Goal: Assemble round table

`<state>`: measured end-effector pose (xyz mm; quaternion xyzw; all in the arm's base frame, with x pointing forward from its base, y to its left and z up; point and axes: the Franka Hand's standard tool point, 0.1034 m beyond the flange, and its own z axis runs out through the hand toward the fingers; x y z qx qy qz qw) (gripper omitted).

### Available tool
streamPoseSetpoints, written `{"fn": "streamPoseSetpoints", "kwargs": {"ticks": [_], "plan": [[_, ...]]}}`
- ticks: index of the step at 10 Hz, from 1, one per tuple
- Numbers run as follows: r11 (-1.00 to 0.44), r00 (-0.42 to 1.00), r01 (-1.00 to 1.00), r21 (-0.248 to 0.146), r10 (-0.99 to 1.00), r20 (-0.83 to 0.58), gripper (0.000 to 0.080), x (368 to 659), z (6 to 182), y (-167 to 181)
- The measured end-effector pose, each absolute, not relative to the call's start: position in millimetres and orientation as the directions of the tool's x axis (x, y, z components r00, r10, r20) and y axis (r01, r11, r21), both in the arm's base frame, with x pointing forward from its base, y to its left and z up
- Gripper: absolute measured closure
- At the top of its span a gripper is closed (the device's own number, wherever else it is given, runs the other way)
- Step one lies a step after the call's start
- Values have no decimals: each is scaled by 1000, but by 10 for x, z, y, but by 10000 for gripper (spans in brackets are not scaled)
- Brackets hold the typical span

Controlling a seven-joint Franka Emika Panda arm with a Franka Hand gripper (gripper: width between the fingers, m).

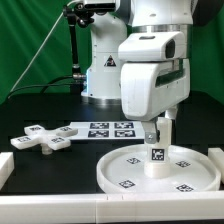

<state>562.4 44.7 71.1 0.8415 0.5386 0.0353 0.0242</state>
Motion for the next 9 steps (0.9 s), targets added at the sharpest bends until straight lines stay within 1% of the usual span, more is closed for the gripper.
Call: {"fn": "streamPoseSetpoints", "kwargs": {"ticks": [1,3,4,5,7,9], "plan": [[-369,369,926,83,929,19,151,5623,711,452],[-207,209,974,90,978,-12,151,5625,713,444],[-175,177,980,90,984,-16,151,5625,712,435],[-181,183,979,90,983,-15,151,5624,711,433],[-181,184,979,89,983,-16,390,5623,710,432],[-182,184,979,89,983,-16,390,5623,710,431]]}}
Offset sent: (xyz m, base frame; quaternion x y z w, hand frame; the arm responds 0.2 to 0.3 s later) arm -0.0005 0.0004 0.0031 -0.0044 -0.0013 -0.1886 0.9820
